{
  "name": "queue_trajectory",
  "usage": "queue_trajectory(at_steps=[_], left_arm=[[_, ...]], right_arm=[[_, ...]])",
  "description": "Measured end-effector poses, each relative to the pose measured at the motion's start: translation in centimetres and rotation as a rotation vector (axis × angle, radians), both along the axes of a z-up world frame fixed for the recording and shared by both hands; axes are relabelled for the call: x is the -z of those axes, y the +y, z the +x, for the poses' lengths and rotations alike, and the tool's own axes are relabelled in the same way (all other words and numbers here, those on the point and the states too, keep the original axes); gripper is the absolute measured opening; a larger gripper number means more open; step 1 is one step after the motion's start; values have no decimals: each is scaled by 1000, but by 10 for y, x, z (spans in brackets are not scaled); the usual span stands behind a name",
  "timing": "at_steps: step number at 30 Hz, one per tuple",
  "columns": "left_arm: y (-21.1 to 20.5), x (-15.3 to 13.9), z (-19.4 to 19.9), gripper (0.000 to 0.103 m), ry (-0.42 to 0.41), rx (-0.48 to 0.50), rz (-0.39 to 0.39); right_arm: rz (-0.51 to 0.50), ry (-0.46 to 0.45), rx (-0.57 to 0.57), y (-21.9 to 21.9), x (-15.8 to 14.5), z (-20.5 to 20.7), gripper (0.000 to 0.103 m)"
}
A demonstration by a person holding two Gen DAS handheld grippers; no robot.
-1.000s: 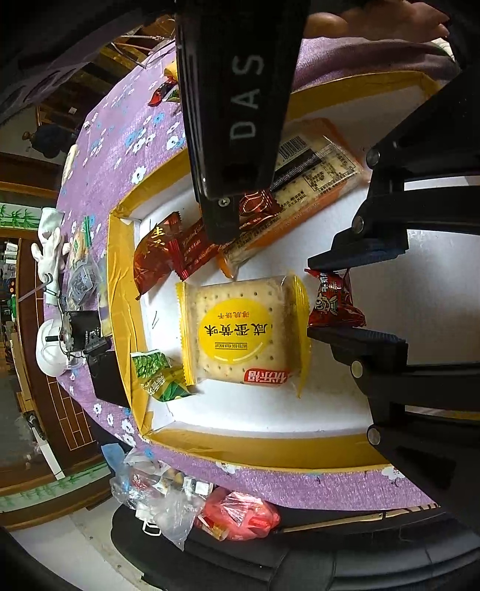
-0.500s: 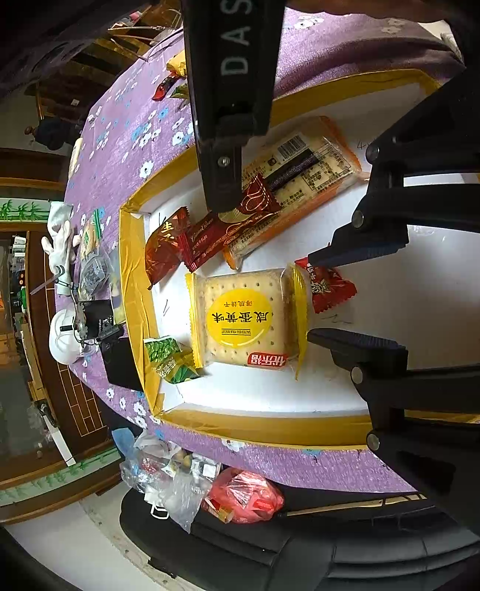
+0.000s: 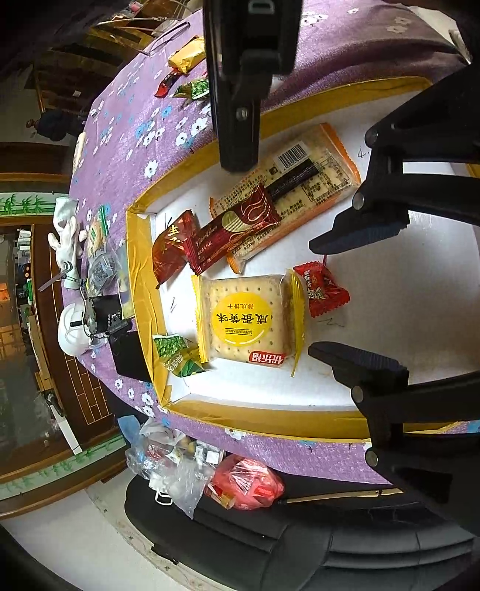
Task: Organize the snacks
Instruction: 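Move both grippers back to the snack pile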
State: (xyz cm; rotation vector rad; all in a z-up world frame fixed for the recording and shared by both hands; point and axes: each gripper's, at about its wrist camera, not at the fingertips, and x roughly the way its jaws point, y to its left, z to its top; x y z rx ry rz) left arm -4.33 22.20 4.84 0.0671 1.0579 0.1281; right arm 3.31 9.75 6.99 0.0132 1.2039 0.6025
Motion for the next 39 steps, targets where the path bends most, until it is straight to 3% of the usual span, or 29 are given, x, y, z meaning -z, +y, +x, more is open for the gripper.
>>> queue_trajectory(at_steps=[11, 18, 23, 31, 39], left_arm=[[-28, -12, 5, 58, -16, 28, 10], [-59, -22, 12, 59, -33, 91, -1], [-85, -33, 23, 59, -34, 156, -34], [-109, -37, 30, 59, -30, 200, -40], [-98, -39, 26, 59, -40, 196, -12]], right_arm=[[57, 7, 168, -88, -6, -4, 39], [39, 84, 401, -177, 21, -4, 42], [49, 139, 492, -214, 37, -6, 42], [90, 178, 544, -236, 38, 9, 42], [62, 246, 538, -203, 54, 58, 41]])
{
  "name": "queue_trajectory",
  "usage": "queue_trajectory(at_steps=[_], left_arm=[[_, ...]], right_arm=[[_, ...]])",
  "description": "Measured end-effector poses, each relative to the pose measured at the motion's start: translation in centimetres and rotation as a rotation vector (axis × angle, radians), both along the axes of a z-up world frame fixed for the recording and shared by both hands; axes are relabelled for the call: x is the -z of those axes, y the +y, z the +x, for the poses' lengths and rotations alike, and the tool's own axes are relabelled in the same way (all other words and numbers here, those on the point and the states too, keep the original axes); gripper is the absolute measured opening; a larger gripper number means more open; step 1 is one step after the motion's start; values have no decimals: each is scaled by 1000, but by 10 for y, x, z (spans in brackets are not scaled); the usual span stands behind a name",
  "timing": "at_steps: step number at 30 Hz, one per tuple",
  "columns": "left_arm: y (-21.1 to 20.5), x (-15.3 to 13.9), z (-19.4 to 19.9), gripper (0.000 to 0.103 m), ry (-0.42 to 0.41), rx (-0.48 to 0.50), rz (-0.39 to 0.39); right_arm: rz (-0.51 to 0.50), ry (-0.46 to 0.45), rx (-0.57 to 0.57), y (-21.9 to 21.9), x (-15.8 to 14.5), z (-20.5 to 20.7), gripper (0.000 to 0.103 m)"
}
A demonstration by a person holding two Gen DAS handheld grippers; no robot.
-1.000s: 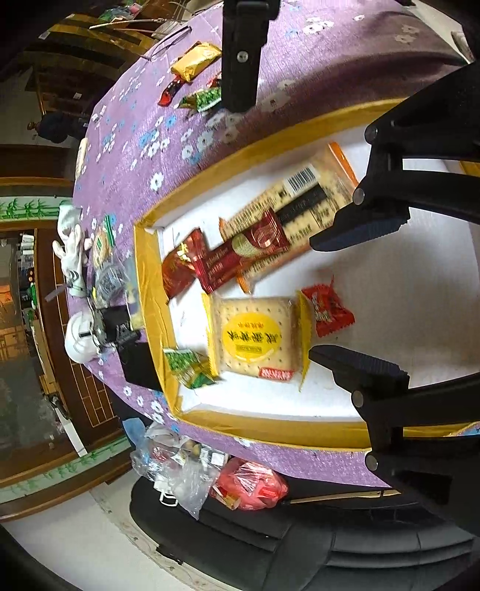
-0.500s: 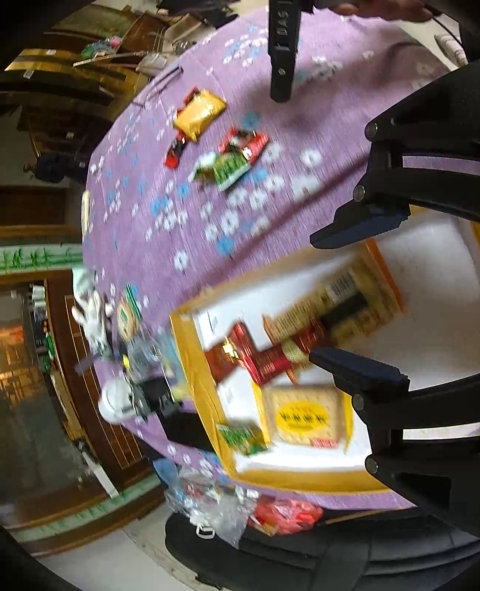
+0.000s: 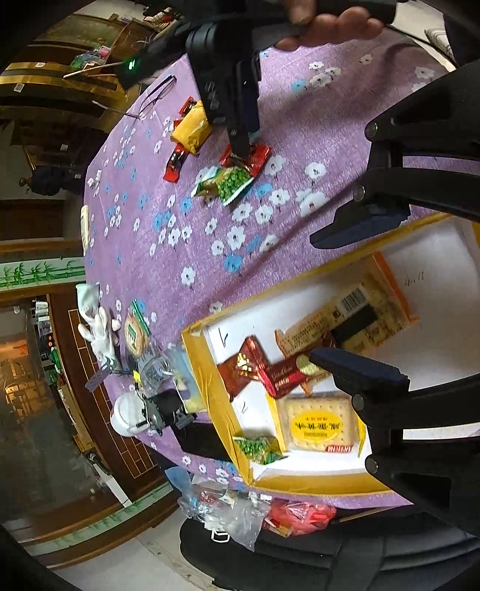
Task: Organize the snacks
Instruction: 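Move both grippers back to the snack pile, then grasp the green pea bag with left gripper while right grasps red chocolate packet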
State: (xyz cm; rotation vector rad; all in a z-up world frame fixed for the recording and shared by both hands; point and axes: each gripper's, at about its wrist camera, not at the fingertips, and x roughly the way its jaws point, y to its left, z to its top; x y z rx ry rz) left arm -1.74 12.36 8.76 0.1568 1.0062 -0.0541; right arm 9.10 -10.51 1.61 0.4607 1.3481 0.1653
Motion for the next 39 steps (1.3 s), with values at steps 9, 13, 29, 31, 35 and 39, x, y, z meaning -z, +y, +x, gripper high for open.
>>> queue_trajectory(at_steps=[9, 13, 29, 31, 35, 39], left_arm=[[9, -5, 12, 59, 3, -11, -21], [-4, -12, 25, 59, 4, 19, -44], [-108, 30, 107, 63, 118, 184, 44], [-116, 41, 118, 63, 144, 203, 65], [-125, 62, 131, 63, 187, 211, 91], [-130, 70, 135, 67, 175, 215, 91]], right_arm=[[-299, -45, -139, 45, 1, 13, 28], [-319, -64, -154, 32, 2, -3, 26], [-200, -42, -43, -64, -2, -81, 26], [-193, -46, -48, -64, -1, -84, 26], [-187, -48, -60, -68, -1, -92, 26], [-184, -52, -76, -70, -1, -95, 26]])
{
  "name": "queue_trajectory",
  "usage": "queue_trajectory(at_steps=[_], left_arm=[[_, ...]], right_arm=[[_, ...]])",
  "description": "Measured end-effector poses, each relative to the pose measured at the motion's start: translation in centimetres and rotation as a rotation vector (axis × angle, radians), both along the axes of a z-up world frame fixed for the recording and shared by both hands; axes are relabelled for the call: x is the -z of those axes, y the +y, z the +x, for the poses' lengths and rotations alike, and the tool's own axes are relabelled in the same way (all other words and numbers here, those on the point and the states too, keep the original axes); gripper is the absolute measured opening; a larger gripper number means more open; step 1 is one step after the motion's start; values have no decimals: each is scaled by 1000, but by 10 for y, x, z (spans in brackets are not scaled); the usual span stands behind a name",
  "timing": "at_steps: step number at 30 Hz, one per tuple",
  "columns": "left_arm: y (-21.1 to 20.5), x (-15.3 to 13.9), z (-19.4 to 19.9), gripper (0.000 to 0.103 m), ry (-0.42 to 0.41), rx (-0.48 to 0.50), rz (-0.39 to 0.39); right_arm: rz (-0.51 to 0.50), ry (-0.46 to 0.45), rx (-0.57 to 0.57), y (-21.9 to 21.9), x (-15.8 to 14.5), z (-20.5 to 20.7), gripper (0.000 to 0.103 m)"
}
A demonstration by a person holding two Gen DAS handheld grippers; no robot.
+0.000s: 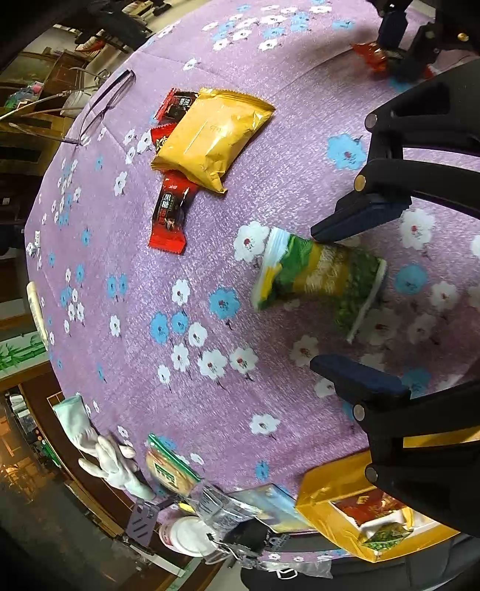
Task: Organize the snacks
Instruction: 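Grasp the green pea bag with left gripper while right grasps red chocolate packet, then carry the pea bag and red chocolate packet over the white tray with both grippers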
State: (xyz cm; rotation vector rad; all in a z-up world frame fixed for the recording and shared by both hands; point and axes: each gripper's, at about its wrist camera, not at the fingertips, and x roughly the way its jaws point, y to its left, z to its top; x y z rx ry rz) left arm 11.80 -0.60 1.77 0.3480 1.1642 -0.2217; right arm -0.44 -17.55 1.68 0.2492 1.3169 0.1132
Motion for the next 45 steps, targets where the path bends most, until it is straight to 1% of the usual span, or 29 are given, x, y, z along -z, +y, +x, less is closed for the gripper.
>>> queue_trajectory(at_steps=[1, 3, 5, 9, 13, 18, 25, 29, 37, 45], left_arm=[[-1, 3, 0, 67, -2, 2, 4], [0, 4, 0, 67, -30, 3, -16], [0, 4, -1, 66, -35, -3, -26], [-2, 3, -6, 52, -40, 3, -42], [-6, 2, -20, 49, -59, 11, -27], [-9, 3, -43, 48, -26, 0, -56], [-16, 2, -84, 47, 18, 49, -101], [-13, -5, -96, 47, 15, 54, -130], [4, -24, -98, 47, -24, 23, -150], [36, -35, -96, 47, -49, -47, -169]], right_arm=[[0, -1, -3, 1, 0, 0, 26], [-5, -2, -9, 1, 0, 0, 26], [-12, -3, -16, 2, 0, 0, 26], [-15, -4, -18, 3, 0, 2, 26], [-18, -5, -16, 6, 1, 5, 26], [-9, -4, -5, 5, 2, 6, 26], [0, -9, 12, 3, 0, 6, 26], [5, -17, 13, 2, -2, 6, 26], [22, -44, 2, 12, -10, 10, 26], [35, -62, -57, 41, -15, 20, 26]])
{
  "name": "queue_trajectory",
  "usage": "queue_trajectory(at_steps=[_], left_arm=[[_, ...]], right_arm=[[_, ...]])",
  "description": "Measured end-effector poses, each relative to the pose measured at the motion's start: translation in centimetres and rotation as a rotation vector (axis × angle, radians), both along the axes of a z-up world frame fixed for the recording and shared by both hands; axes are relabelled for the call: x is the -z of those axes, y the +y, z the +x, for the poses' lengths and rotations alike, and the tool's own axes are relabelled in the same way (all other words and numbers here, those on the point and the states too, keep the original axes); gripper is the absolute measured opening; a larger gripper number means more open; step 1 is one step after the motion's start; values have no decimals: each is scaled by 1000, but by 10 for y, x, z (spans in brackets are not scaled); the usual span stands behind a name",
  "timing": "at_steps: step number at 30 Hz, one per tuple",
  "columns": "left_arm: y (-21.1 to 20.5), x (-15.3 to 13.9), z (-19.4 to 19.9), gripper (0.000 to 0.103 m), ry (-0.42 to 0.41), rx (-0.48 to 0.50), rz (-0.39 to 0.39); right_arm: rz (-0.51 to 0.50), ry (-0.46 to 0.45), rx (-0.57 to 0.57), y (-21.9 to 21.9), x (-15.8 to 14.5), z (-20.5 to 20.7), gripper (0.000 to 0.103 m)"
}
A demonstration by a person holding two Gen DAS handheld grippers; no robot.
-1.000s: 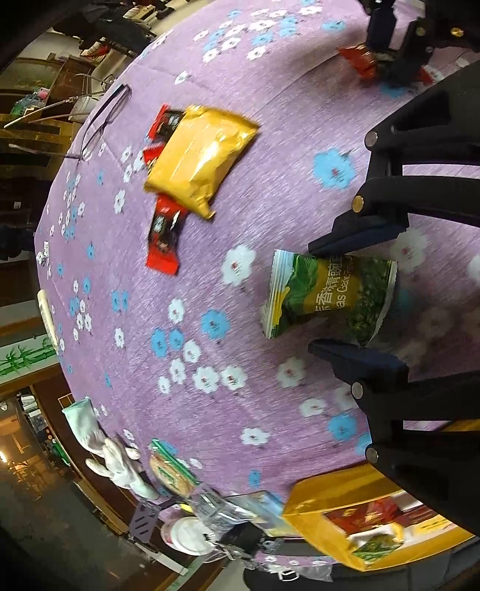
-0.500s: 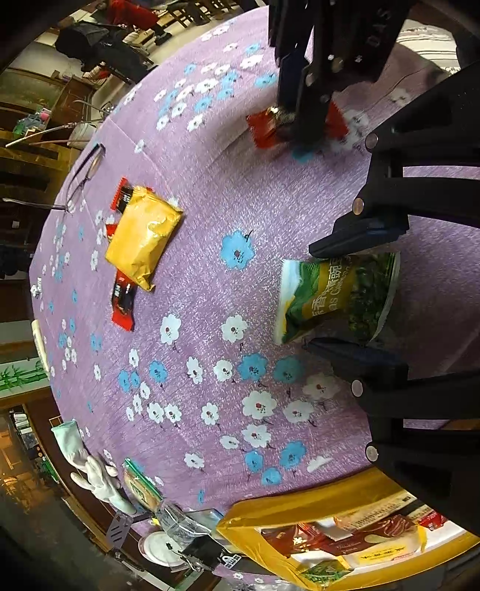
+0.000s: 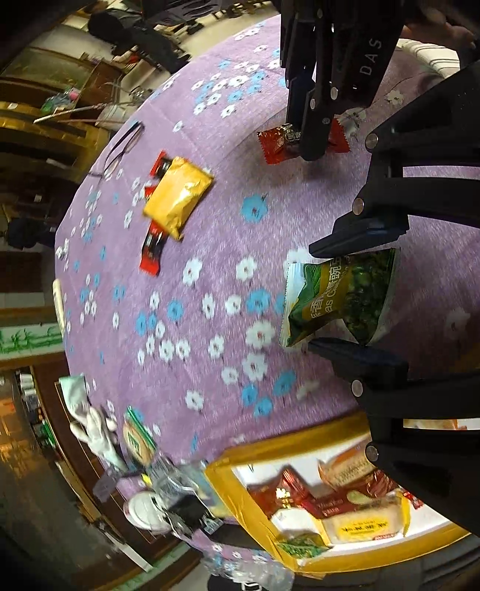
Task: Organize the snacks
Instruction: 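Carry the pea bag and red chocolate packet over the white tray with both grippers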
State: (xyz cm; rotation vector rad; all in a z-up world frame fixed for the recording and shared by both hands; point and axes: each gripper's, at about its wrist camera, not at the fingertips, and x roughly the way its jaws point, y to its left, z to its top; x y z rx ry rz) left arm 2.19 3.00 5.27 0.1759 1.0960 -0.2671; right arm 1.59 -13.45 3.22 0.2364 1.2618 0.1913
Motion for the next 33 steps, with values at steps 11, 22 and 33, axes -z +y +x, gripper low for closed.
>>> queue_trajectory(at_steps=[11, 22, 33], left_arm=[[38, -13, -4, 47, -16, -90, -27], [81, -21, -18, 47, -31, -192, -47], [138, -25, -40, 47, -37, -329, -64]], right_arm=[[6, -21, -99, 40, -7, 7, 26], [17, -50, -212, 83, -19, 7, 26], [30, -110, -365, 141, -37, -6, 26]])
